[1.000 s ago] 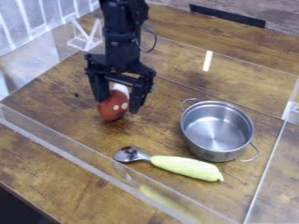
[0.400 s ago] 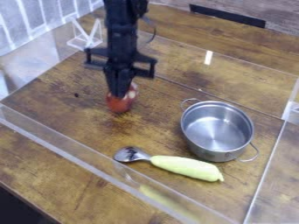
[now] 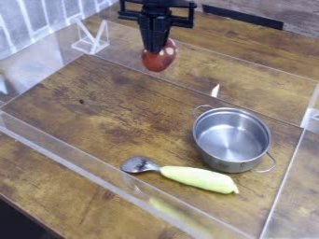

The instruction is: Put the mushroom in the silver pot

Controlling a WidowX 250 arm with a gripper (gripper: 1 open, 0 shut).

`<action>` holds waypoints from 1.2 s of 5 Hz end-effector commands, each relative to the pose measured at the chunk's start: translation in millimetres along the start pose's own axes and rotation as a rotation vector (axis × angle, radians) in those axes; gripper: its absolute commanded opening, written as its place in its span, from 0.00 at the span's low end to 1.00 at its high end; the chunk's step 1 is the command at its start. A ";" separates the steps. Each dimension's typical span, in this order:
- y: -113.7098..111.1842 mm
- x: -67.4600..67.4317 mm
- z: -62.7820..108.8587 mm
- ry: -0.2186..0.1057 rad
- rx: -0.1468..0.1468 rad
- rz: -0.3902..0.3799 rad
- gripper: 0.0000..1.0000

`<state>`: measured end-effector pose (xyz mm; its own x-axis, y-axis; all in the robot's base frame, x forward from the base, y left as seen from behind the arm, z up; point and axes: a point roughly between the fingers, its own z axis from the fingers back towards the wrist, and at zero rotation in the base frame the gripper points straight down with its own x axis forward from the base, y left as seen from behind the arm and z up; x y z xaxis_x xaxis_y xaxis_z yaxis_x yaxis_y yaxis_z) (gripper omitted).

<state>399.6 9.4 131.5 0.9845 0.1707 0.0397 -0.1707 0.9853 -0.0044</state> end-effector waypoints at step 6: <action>-148.8 -62.0 13.6 -0.002 -0.125 -0.198 1.00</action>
<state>361.4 -142.0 123.7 0.9999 -0.0151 -0.0036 0.0146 0.9947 -0.1015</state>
